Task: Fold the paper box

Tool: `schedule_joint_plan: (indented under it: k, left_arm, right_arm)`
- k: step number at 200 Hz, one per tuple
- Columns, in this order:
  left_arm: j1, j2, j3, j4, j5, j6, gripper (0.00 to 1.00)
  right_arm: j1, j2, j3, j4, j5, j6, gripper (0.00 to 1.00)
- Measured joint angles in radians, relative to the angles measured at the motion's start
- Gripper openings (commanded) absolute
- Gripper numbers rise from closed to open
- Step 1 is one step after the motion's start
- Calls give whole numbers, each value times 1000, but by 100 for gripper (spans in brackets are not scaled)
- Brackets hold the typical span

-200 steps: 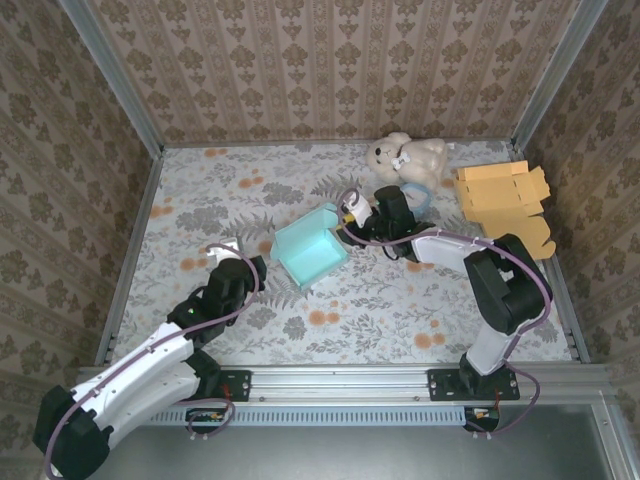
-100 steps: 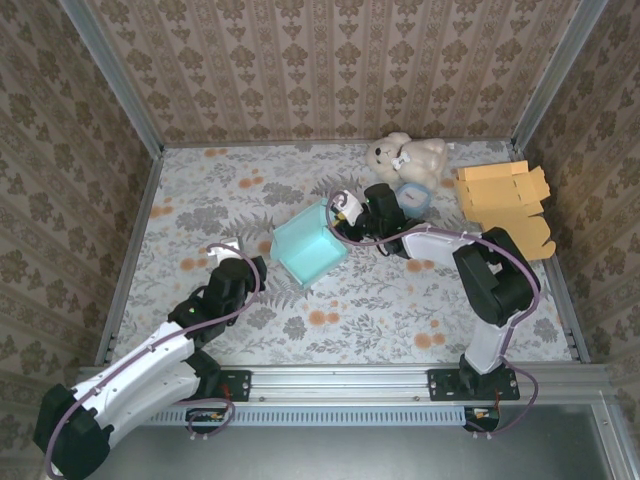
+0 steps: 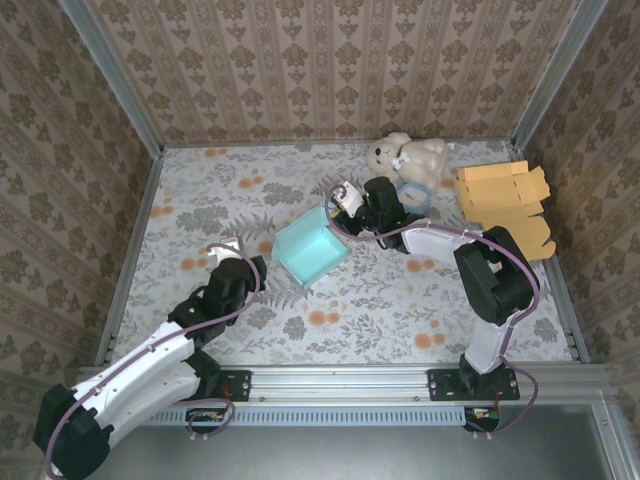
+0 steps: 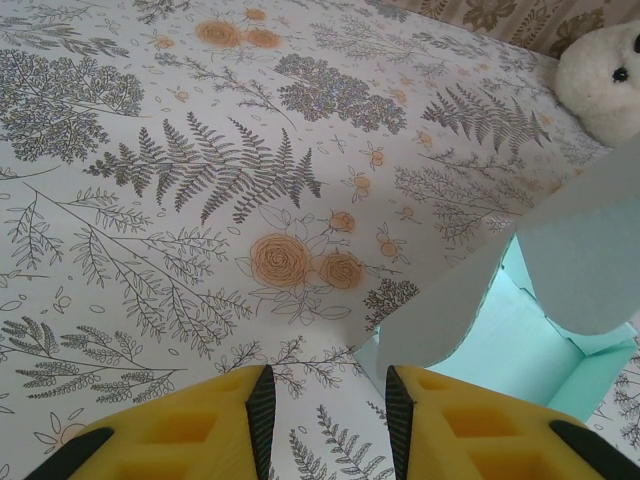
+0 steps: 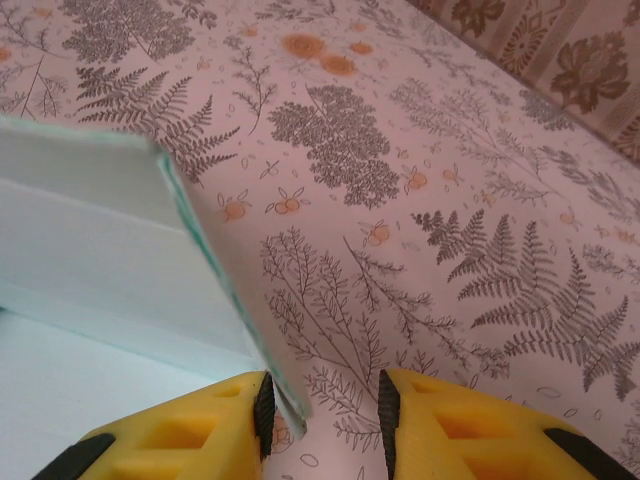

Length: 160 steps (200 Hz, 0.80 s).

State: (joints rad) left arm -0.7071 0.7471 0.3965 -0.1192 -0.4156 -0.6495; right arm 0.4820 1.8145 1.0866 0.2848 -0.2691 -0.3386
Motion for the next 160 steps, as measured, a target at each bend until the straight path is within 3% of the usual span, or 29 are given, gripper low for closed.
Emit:
schedule_joint_plan:
  k: [93, 126, 160]
  left_arm:
    - [0, 0, -5, 1, 0, 0, 37]
    - [0, 0, -5, 1, 0, 0, 37]
    - [0, 0, -6, 7, 0, 0, 37]
  right_arm:
    - [0, 52, 57, -61, -31, -29, 33]
    - [0, 61, 64, -78, -53, -43, 18]
    - [11, 61, 64, -84, -64, -57, 9]
